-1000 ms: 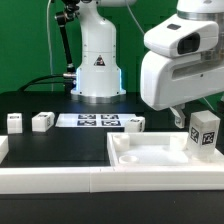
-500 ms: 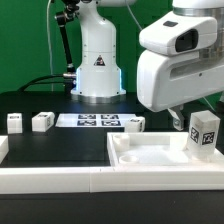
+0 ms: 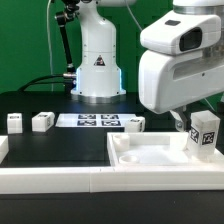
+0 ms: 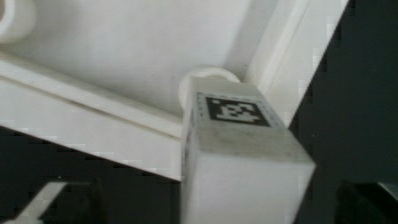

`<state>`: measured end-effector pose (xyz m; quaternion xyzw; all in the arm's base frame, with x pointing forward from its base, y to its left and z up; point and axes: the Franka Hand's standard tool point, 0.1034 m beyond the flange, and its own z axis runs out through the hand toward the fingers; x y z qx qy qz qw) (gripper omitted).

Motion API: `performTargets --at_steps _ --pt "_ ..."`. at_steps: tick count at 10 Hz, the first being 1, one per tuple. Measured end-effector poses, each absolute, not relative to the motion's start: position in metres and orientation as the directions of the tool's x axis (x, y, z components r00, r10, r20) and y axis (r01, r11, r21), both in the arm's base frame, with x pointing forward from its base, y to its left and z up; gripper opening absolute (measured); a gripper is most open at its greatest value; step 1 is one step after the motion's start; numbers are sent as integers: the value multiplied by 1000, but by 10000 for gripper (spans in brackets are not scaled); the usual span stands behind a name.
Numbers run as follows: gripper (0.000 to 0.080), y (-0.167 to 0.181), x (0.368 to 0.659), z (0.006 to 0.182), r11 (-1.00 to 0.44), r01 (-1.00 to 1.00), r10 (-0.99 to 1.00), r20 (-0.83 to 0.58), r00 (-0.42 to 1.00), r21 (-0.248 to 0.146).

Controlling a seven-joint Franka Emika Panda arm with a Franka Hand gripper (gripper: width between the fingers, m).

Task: Assemble square table

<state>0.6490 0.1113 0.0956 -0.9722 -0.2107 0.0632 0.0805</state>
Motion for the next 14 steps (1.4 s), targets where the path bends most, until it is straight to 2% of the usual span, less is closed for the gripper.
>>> performTargets --at_steps 1,2,3,4,5,9,11,14 --pt "649 111 649 96 -898 399 420 -89 903 -183" --pt "557 111 649 96 -898 399 420 -89 903 -183" --pt "374 111 649 96 -898 399 420 -89 903 -183" --pt "374 111 649 96 -898 399 420 -89 903 -183" --pt "288 111 649 96 -898 399 420 -89 903 -183" --pt "288 111 649 96 -911 370 390 -90 916 -181" --pt "288 110 648 95 -978 144 158 -90 983 -149" --pt "289 109 649 95 -987 -105 -97 -71 993 -124"
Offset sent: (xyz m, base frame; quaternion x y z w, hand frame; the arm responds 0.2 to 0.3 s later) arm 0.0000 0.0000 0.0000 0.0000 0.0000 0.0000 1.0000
